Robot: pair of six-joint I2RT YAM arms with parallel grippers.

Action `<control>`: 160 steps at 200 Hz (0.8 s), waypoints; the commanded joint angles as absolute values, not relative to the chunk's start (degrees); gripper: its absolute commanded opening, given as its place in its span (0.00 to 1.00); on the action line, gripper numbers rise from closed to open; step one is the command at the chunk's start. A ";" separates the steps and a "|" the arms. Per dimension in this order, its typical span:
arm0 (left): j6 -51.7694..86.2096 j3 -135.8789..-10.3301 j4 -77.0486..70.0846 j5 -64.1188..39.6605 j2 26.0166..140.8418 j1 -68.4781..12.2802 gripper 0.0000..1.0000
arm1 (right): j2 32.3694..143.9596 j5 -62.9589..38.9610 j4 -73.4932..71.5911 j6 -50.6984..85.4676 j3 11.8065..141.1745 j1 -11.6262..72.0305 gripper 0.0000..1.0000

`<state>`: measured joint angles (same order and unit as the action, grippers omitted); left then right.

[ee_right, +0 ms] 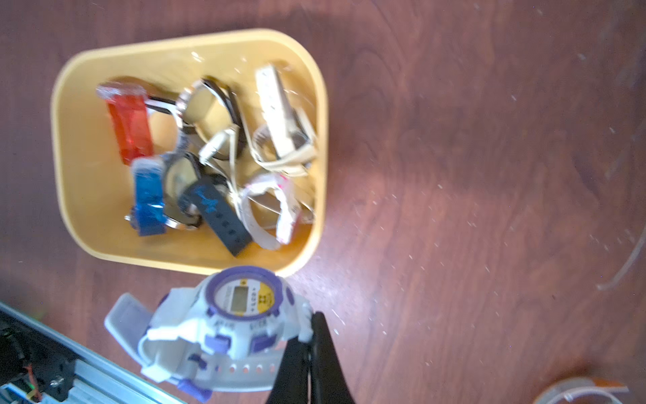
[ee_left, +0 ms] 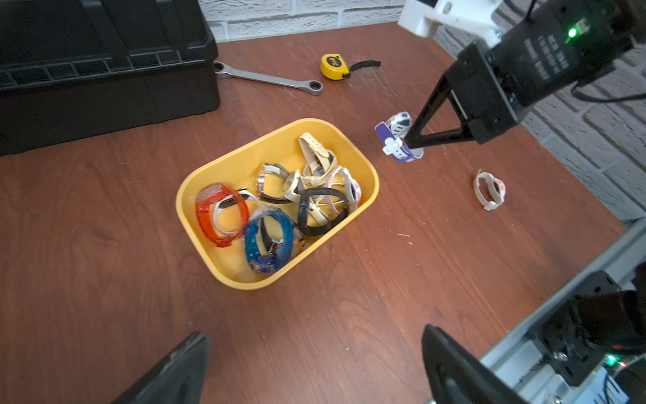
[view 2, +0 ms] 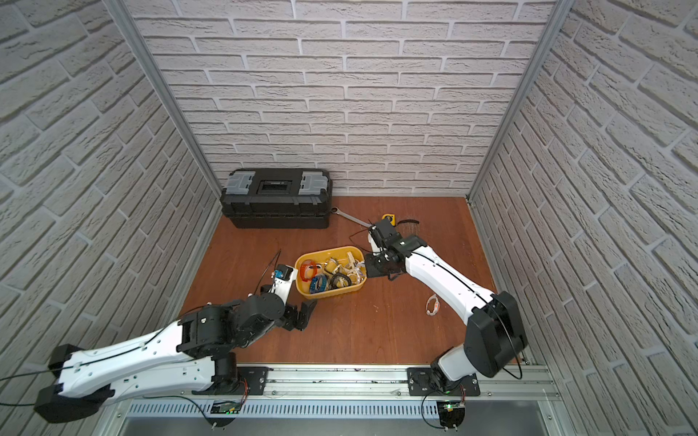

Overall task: Put the watch into the storage box
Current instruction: Place the watch in the storage box.

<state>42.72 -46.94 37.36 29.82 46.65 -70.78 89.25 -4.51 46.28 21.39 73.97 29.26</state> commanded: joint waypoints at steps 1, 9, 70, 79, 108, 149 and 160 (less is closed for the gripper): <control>44.09 -46.06 39.71 31.55 45.88 -70.11 0.98 | 96.34 -6.16 48.33 18.43 80.82 31.61 0.02; 44.21 -45.97 39.89 31.55 45.80 -70.07 0.98 | 99.28 -6.82 48.28 18.21 83.65 32.10 0.02; 45.18 -45.88 40.63 31.42 46.43 -70.05 0.98 | 116.87 -7.34 49.29 17.45 98.74 35.02 0.02; 45.31 -45.91 40.76 31.54 46.32 -70.06 0.98 | 118.10 -6.90 49.26 17.32 99.41 35.22 0.02; 45.44 -45.57 40.78 31.55 46.09 -69.95 0.98 | 119.83 -6.77 49.13 17.03 99.73 35.76 0.04; 45.44 -45.42 40.48 31.61 46.20 -69.87 0.98 | 116.91 -5.78 48.07 16.94 97.23 35.95 0.31; 45.37 -45.37 40.50 31.64 46.30 -69.87 0.98 | 115.29 -5.61 47.54 17.13 96.49 35.95 0.36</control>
